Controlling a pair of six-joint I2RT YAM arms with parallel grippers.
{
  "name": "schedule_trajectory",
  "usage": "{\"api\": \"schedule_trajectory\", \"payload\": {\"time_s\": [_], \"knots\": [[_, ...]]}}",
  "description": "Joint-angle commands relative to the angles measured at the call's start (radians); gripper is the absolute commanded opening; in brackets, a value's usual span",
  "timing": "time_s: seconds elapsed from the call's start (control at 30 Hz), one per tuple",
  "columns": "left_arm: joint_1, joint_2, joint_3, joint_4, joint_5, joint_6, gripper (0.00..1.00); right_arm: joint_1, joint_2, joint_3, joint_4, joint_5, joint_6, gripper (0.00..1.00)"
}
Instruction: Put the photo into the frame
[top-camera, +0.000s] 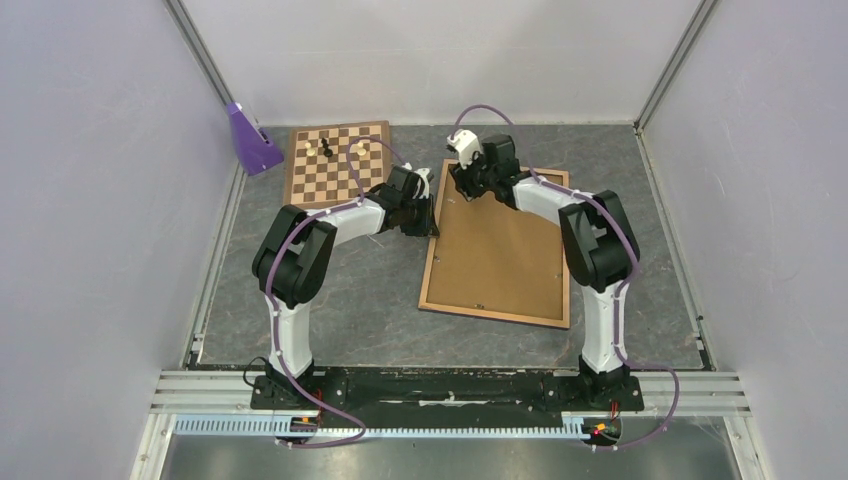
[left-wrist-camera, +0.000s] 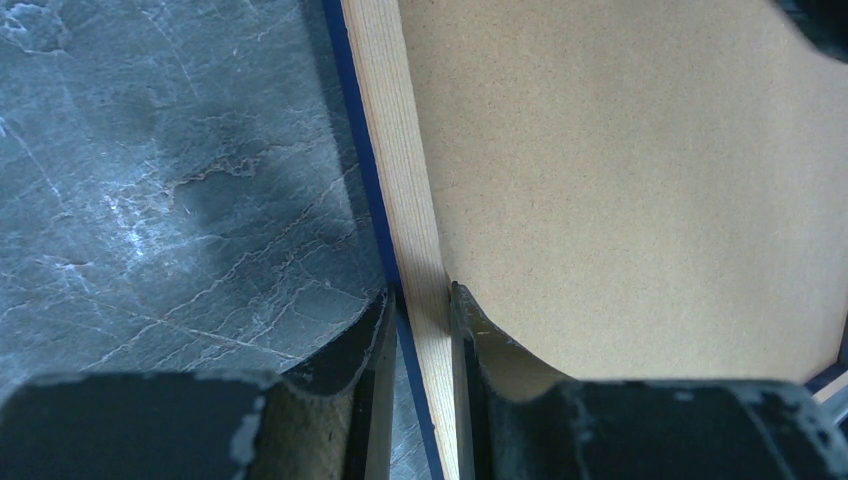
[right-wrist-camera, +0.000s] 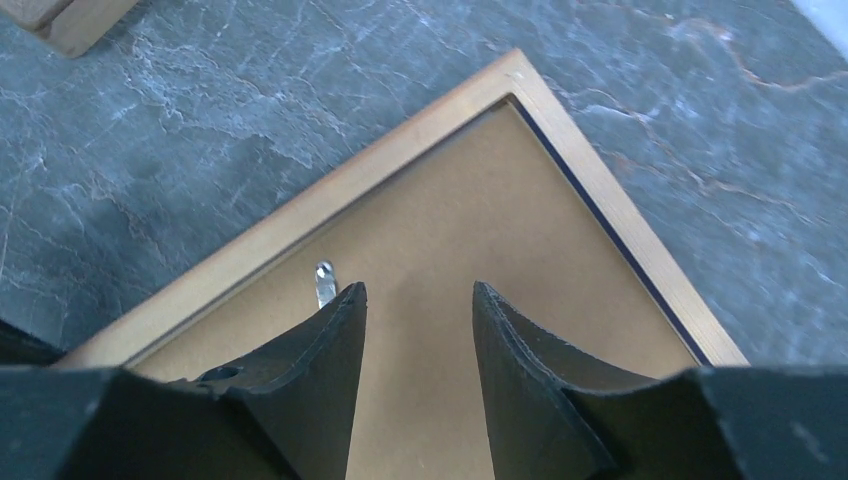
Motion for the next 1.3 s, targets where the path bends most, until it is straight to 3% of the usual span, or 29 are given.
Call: {"api": "schedule_trajectory", "payload": {"time_s": [0.0,1.27], "knots": [[0.004,0.021,0.012,0.0,0.042,0.058,0.02,0.017,0.078,0.103,0.004,0.008,0.003,0.46],[0.004,0.023,0.014,-0.001,0.053,0.06,0.02,0.083,0.056,-0.026,-0.007,0.048,-0.055,0.42]]}}
